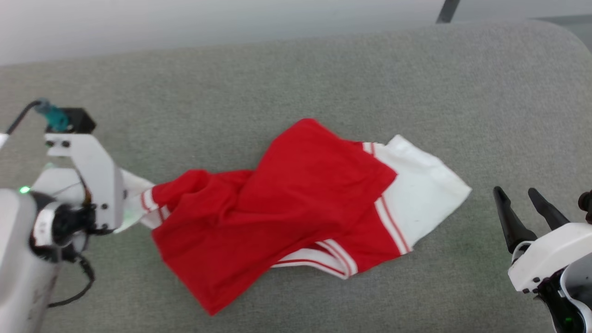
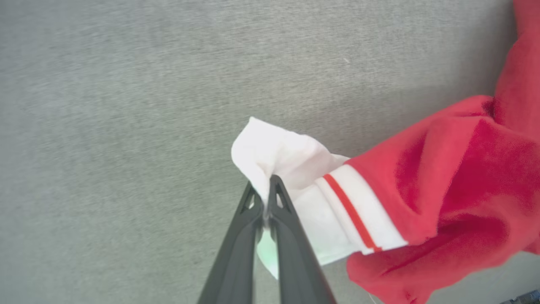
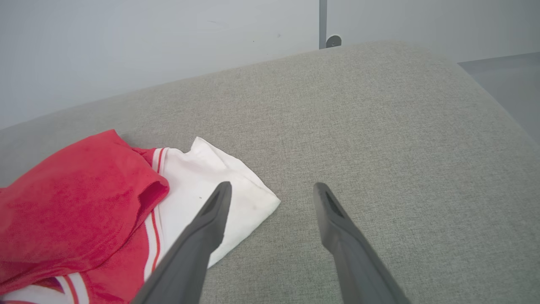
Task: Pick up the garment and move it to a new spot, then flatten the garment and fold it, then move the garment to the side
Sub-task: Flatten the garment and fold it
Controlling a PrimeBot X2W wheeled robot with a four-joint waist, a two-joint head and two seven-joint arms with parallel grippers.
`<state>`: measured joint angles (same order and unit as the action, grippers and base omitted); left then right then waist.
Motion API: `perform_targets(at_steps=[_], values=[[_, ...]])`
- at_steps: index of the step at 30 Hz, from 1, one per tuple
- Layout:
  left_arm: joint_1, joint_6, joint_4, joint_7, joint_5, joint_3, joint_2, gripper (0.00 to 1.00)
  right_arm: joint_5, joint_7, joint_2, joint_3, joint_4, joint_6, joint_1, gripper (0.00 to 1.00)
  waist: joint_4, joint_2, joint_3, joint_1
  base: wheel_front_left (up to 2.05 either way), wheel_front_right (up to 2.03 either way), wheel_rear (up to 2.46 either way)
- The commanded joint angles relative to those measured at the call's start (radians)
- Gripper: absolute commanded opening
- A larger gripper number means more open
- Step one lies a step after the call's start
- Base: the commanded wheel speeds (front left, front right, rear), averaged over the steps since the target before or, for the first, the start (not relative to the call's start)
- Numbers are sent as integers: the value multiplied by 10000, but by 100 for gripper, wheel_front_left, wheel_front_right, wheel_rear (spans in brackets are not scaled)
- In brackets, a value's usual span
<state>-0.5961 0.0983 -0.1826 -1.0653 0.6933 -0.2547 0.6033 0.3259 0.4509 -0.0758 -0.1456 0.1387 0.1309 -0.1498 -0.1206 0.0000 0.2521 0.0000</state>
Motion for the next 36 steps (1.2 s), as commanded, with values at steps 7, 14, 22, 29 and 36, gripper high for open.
perform_targets(at_steps=[7, 14, 22, 29, 36], values=[[1279, 567, 289, -37, 4, 512, 712, 0, -92, 242, 52, -114, 194, -3, 458, 100, 539, 0, -731, 0, 0, 0, 0], [2016, 432, -19, 1100, 159, 794, 418, 100, -51, 329, 110, -24, 296, -3, 607, 100, 652, 0, -910, 0, 0, 0, 0], [2100, 264, 390, 1548, 311, 893, 306, 100, -156, 71, 125, -2, 425, -3, 667, 100, 712, 0, -1098, 0, 0, 0, 0], [2197, 204, 1722, 688, 636, 583, 343, 100, -92, -123, 146, 33, 522, -3, 741, 100, 740, 0, -1200, 0, 0, 0, 0], [1897, 370, 1950, 86, 638, 320, 362, 100, -147, -891, -31, 293, 872, -3, 426, 100, 456, 0, -1077, 0, 0, 0, 0]])
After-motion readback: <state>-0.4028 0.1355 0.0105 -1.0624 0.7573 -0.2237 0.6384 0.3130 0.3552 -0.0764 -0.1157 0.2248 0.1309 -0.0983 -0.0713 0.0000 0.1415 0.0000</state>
